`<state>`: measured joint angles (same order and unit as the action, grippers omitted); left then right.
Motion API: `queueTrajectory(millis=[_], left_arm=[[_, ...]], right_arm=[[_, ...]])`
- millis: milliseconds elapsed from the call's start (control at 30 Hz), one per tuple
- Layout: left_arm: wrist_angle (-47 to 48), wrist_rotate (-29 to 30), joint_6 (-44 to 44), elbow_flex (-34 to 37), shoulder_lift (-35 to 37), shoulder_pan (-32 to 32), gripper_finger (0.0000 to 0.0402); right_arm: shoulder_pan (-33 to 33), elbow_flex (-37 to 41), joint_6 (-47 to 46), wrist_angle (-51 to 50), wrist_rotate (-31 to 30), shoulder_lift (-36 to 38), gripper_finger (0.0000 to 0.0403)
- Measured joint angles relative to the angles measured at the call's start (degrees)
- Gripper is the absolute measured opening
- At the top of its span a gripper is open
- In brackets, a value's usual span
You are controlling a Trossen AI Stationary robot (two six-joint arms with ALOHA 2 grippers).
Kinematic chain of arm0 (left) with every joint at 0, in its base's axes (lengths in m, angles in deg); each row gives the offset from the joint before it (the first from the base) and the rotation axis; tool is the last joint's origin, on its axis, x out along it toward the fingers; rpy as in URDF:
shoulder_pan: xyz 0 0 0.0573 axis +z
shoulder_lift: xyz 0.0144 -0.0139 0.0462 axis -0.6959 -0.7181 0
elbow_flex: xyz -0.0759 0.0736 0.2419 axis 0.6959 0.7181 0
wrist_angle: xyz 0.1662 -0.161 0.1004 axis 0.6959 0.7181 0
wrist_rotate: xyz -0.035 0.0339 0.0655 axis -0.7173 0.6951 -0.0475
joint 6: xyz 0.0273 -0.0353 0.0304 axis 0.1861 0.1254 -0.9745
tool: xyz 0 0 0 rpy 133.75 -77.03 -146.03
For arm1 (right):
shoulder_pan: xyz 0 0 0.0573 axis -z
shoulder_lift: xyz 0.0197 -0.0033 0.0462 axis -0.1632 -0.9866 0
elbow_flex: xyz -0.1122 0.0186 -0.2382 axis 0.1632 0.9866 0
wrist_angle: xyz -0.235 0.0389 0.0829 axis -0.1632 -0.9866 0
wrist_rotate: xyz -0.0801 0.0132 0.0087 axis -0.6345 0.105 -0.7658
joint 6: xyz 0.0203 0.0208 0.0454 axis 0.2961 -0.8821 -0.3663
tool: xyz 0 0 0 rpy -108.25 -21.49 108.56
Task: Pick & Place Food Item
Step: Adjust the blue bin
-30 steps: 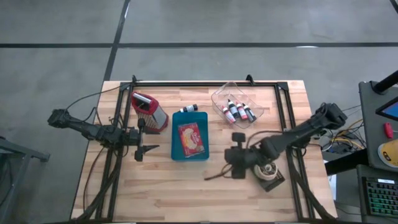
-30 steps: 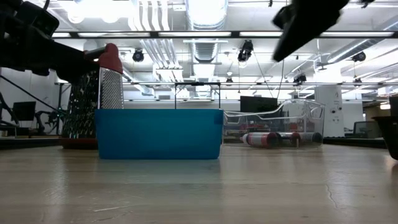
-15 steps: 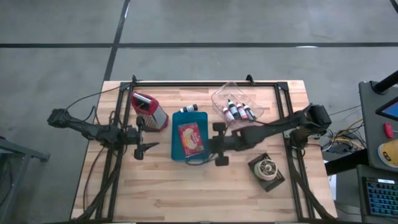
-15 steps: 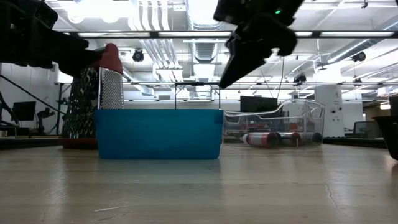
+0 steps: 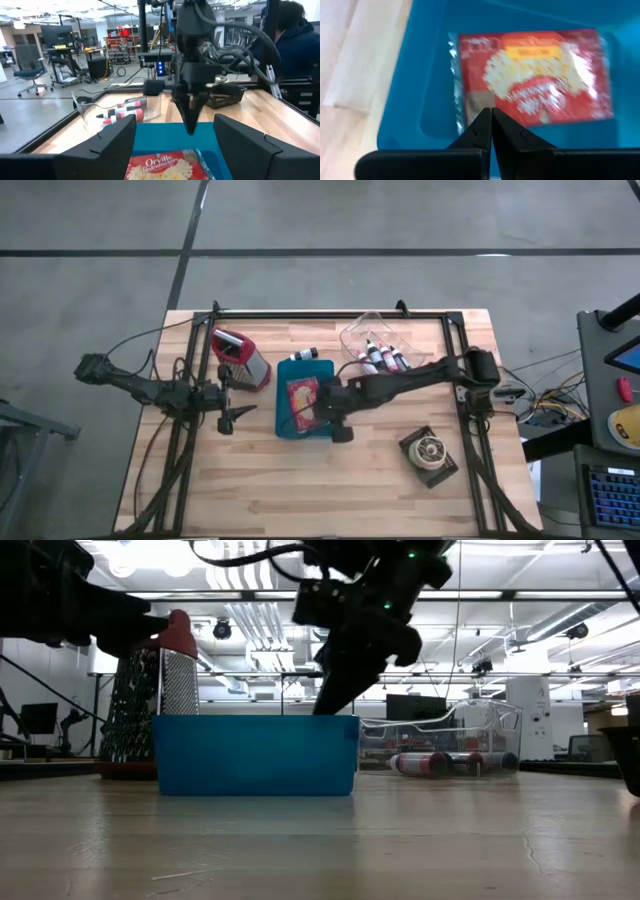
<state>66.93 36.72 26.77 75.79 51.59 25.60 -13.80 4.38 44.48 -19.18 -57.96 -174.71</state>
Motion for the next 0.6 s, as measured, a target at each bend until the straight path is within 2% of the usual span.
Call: queueTrajectory(millis=[267,600], left_arm=[[-0.01,0.3,0.07,0.0,-0.46,0.0,0.0275],[-1.22,0.76,0.22,-0.02,-1.16,0.0,0.0275]], right_arm=[[-0.31,-4.12,0.18,-2.88,9.62,-5.16,0.0008],[-2.9,-4.07,-0.7,-5.24,24.34,-3.52,0.0008]])
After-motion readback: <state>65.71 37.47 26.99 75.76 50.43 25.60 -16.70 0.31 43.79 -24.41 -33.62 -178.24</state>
